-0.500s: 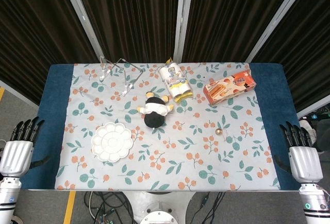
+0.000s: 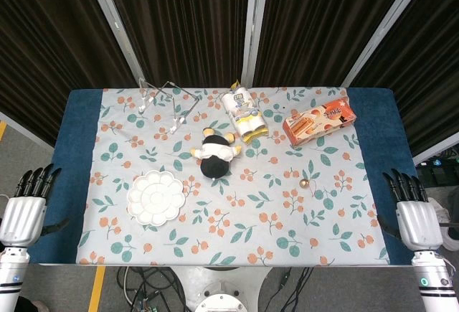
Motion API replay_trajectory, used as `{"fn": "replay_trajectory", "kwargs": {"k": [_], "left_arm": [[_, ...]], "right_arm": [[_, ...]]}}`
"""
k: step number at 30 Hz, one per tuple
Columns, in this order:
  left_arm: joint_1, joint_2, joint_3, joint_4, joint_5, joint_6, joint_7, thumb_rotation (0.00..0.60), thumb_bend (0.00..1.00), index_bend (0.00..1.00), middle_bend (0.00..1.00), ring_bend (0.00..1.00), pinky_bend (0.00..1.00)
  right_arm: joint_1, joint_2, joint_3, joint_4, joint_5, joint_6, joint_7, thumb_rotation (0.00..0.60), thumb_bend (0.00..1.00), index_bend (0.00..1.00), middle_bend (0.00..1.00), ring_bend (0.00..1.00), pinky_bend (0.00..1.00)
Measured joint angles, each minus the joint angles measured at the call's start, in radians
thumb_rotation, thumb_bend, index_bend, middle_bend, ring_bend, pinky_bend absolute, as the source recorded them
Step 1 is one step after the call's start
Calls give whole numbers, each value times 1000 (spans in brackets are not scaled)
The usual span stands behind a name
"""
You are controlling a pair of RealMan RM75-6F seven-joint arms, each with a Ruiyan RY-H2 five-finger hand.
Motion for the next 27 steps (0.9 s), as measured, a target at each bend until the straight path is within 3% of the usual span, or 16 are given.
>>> {"fn": "replay_trajectory", "kwargs": {"k": [13, 27], "left_arm": [[-5, -12, 6, 10, -5, -19, 2, 600, 0, 31, 0, 0, 14], [-1, -13, 9, 20, -9, -20, -12, 600, 0, 35, 0, 0, 14]], "right_arm": [[154, 92, 48, -84, 59, -214, -112, 600, 109, 0, 0, 0, 0], [393, 82, 81, -98, 229, -523, -291, 600, 118, 0, 0, 0, 0]]}}
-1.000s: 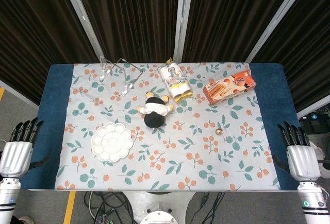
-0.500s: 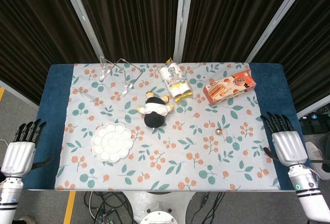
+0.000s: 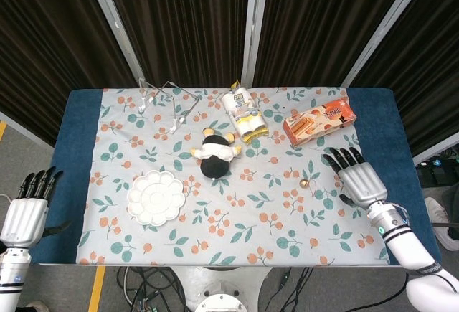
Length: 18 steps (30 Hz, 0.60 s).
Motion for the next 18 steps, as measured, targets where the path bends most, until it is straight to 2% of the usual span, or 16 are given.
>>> {"fn": "replay_trajectory", "kwargs": {"k": [9, 18], "left_arm": [[-9, -10, -2, 16, -2, -14, -24, 600, 0, 35, 0, 0, 14], [-24, -21, -9, 21, 9, -19, -28, 600, 0, 36, 0, 0, 14]], "right_arm": [[102, -72, 1, 50, 144, -79, -67, 600, 119, 0, 0, 0, 0], [165, -134, -13, 112, 191, -109, -73, 600, 121, 17, 0, 0, 0]]}}
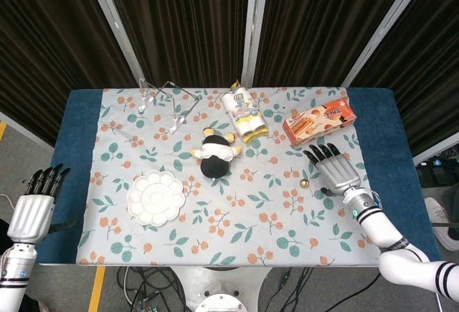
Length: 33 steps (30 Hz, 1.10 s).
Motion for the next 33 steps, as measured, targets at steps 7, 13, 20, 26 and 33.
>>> {"fn": "replay_trajectory", "kwargs": {"k": [7, 13, 20, 26, 33], "left_arm": [[4, 0, 2, 5, -6, 2, -6, 600, 0, 36, 0, 0, 15], [6, -2, 4, 12, -6, 3, -14, 600, 0, 36, 0, 0, 14], [6, -3, 5, 21, -10, 0, -26, 600, 0, 36, 0, 0, 15], [3, -5, 6, 22, -8, -6, -36, 600, 0, 36, 0, 0, 14], [2, -1, 7, 23, -8, -8, -42, 600, 0, 36, 0, 0, 14]], "right_arm": [[34, -41, -12, 34, 5, -13, 14, 600, 123, 117, 0, 0, 0], [52, -74, -28, 61, 12, -11, 19, 600, 134, 233, 0, 0, 0], [65, -89, -41, 77, 21, 0, 22, 600, 138, 312, 0, 0, 0], [84, -101, -47, 93, 38, -17, 29, 600, 142, 323, 0, 0, 0], [103, -123, -50, 113, 34, -20, 46, 600, 157, 392, 0, 0, 0]]}}
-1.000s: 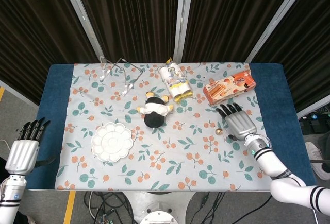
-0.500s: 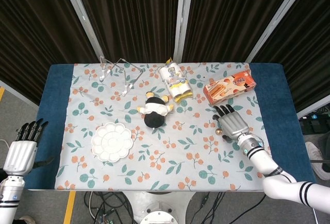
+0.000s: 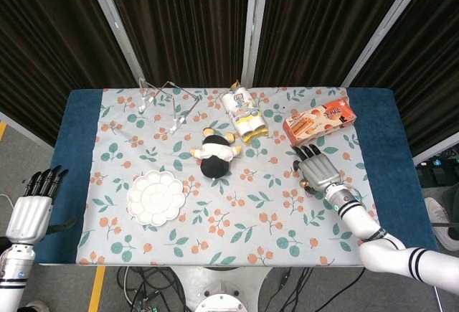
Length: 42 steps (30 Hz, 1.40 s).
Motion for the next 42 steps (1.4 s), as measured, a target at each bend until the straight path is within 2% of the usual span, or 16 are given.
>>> {"fn": "replay_trajectory", "kwargs": {"k": [21, 42], "left_arm": [[-1, 0, 2, 5, -8, -10, -3, 600, 0, 36, 0, 0, 15], [-1, 0, 8, 12, -9, -17, -14, 600, 0, 36, 0, 0, 15]], "right_arm": [[16, 2, -23, 17, 14, 4, 19, 600, 201, 490, 0, 0, 0], [27, -6, -35, 30, 22, 3, 28, 600, 240, 521, 0, 0, 0]]}}
